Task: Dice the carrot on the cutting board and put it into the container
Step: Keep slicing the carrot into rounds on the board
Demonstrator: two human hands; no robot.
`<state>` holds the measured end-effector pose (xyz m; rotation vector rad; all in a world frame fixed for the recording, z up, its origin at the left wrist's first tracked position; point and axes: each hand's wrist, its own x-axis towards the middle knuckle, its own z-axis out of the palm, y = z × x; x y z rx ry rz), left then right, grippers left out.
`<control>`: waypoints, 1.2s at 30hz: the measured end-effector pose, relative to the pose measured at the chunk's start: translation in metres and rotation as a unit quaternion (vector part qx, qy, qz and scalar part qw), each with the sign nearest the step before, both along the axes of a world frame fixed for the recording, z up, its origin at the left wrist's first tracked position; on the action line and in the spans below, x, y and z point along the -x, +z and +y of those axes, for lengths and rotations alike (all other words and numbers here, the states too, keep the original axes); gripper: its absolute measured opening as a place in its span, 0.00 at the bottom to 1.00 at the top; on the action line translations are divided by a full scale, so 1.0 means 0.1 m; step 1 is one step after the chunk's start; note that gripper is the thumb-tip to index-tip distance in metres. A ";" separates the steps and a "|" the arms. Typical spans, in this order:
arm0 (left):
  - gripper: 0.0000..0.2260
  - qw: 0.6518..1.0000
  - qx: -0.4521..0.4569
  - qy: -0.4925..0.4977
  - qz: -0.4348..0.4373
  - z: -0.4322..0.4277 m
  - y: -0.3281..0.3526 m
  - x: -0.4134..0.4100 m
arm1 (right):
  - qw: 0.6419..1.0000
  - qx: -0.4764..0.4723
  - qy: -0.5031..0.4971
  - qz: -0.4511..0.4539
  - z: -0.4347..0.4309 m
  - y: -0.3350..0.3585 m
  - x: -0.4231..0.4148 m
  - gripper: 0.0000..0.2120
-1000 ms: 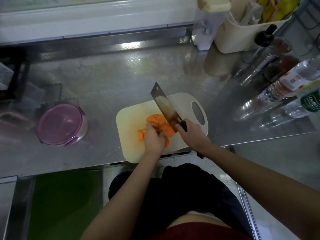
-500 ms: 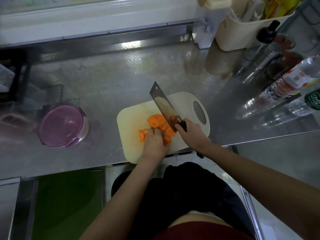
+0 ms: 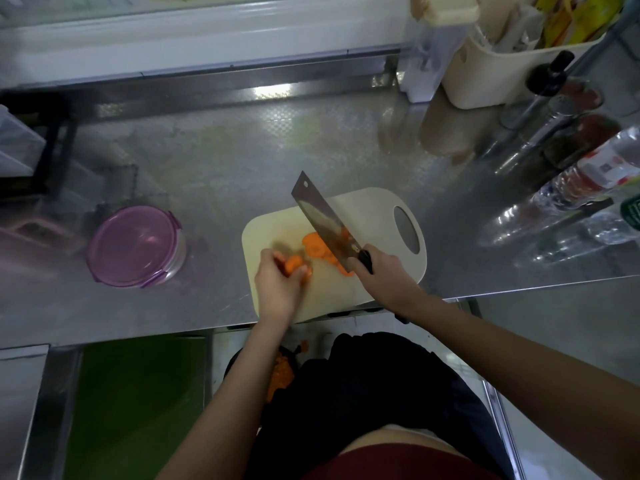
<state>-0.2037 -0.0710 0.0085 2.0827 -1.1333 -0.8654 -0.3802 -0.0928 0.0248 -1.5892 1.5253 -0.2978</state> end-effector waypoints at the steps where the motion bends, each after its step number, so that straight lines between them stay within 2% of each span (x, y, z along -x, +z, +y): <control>1: 0.14 1.000 -0.002 0.026 0.000 -0.02 -0.01 -0.07 | 1.000 0.001 0.015 -0.002 0.01 0.02 -0.02 0.13; 3: 0.14 0.998 -0.015 0.053 0.003 -0.06 -0.05 -0.14 | 0.999 0.003 0.053 0.003 0.04 0.02 -0.06 0.06; 5: 0.14 0.998 -0.025 0.062 0.011 -0.08 -0.08 -0.17 | 0.996 0.013 0.082 0.025 0.07 -0.03 -0.12 0.14; 7: 0.13 0.998 -0.029 0.061 0.019 -0.07 -0.10 -0.16 | 0.994 0.017 0.090 0.054 0.09 -0.07 -0.17 0.17; 10: 0.13 0.999 -0.024 0.047 0.014 -0.03 -0.13 -0.16 | 0.993 0.014 0.085 0.077 0.12 -0.10 -0.25 0.16; 15: 0.10 0.999 -0.009 -0.036 -0.012 0.04 -0.17 -0.12 | 0.994 0.032 0.081 0.068 0.12 -0.07 -0.45 0.16; 21: 0.24 0.999 -0.047 -0.007 0.010 0.09 -0.14 -0.17 | 0.994 0.030 0.078 0.077 0.12 -0.05 -0.53 0.15; 24: 0.20 0.998 -0.052 -0.033 0.016 0.05 -0.15 -0.16 | 0.995 0.021 0.071 0.066 0.14 -0.05 -0.57 0.15; 28: 0.15 0.998 -0.034 -0.016 0.041 0.07 -0.19 -0.16 | 0.996 0.023 0.073 0.054 0.14 -0.09 -0.65 0.14; 33: 0.20 0.996 -0.048 0.040 0.066 0.09 -0.23 -0.22 | 0.995 0.024 0.084 0.051 0.11 -0.08 -0.68 0.14; 36: 0.16 0.996 -0.043 0.042 0.058 0.09 -0.25 -0.22 | 0.994 0.005 0.083 0.066 0.07 -0.09 -0.68 0.15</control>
